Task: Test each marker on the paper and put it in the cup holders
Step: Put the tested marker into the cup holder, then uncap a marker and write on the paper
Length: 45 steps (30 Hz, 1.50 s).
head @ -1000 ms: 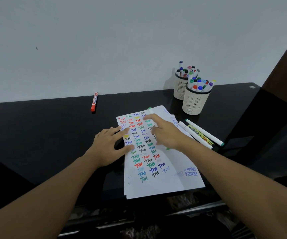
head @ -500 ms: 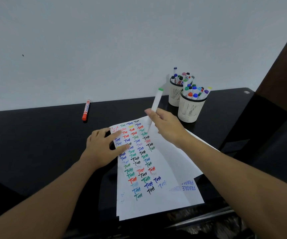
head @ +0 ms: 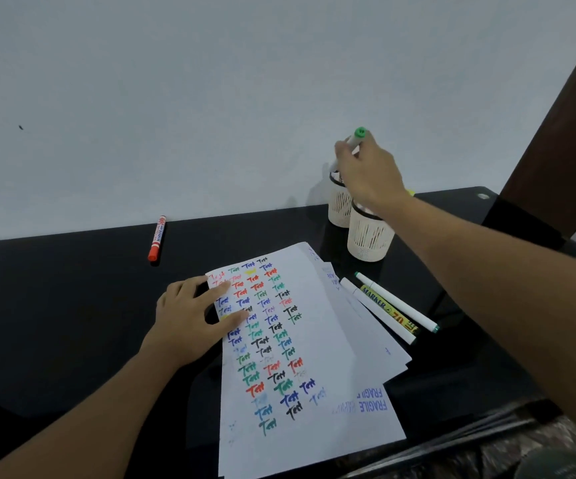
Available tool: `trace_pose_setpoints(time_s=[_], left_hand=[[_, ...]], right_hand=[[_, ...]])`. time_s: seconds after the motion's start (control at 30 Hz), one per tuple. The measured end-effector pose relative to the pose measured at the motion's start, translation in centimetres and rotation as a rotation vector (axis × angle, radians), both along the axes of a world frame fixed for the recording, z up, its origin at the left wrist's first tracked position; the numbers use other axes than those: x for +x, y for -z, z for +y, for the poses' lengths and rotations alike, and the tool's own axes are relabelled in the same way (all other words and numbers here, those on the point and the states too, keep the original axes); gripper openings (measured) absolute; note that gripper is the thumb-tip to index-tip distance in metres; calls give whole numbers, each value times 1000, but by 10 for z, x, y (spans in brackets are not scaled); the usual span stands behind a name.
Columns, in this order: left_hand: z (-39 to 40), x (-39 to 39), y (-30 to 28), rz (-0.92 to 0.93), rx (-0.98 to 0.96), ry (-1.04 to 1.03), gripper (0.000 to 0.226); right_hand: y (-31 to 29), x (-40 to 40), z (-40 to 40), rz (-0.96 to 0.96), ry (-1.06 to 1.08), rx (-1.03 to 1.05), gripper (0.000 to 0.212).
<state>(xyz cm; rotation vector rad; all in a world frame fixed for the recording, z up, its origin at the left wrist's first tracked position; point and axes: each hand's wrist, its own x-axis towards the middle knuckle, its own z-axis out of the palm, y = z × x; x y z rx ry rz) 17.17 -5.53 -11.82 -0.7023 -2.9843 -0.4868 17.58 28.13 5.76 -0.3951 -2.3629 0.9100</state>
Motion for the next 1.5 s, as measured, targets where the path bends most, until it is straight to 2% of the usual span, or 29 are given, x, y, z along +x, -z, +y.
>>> trace_pose_setpoints(time_s=[0.1, 0.43, 0.63, 0.77, 0.9, 1.0, 1.1, 1.2, 1.37, 1.5], left_hand=[[0, 0, 0, 0, 9, -4, 99], [0, 1, -3, -22, -12, -10, 101], [1, 0, -4, -28, -7, -9, 101], [1, 0, -3, -21, -4, -9, 101], [1, 1, -3, -22, 3, -10, 101], [1, 1, -3, -19, 2, -11, 100], [1, 0, -3, -22, 1, -11, 101], [1, 0, -4, -25, -9, -14, 102], [2, -1, -2, -25, 5, -12, 102], [1, -1, -2, -31, -2, -11, 103]], right_hand=[[-6, -16, 19, -46, 59, 72, 42], [3, -36, 37, -190, 147, 235, 25], [-3, -48, 44, -352, 103, 149, 27], [0, -49, 42, -243, 87, 133, 19], [12, -43, 45, -64, 59, 183, 45], [15, -41, 42, -10, 50, 251, 39], [11, -39, 37, -24, 49, 365, 26], [11, -41, 40, -61, 109, 444, 29], [15, -45, 47, -340, 199, 517, 35], [8, -39, 42, -271, 196, 552, 37]])
